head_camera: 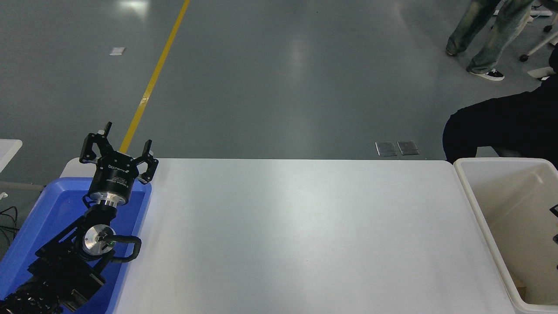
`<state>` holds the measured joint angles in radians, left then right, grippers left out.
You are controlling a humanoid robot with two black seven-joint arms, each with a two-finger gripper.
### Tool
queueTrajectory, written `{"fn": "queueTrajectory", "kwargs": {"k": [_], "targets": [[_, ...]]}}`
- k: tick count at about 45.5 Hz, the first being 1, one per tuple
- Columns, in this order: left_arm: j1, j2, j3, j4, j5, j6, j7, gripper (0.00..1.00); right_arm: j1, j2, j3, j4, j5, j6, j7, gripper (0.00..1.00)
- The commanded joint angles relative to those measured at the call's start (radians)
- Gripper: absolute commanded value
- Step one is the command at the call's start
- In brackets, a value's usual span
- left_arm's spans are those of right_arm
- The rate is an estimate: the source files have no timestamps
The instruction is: Pick up paper ball place in dustbin
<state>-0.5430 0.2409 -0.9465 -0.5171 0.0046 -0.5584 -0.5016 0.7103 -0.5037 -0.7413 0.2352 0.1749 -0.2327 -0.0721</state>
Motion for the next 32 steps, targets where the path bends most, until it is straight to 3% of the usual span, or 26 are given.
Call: {"fn": "queueTrajectory", "kwargs": {"k": [1,32], "targets": [[0.000,0.000,0.000,0.000,0.000,0.000,0.000,0.98,-0.028,0.017,0.007,-0.010,0.001,-0.045,0.000,0.99],[0.000,0.000,0.000,0.000,0.000,0.000,0.000,0.98,0.096,0.033,0.007,0.009,-0.002,-0.036,0.000,1.00]]}}
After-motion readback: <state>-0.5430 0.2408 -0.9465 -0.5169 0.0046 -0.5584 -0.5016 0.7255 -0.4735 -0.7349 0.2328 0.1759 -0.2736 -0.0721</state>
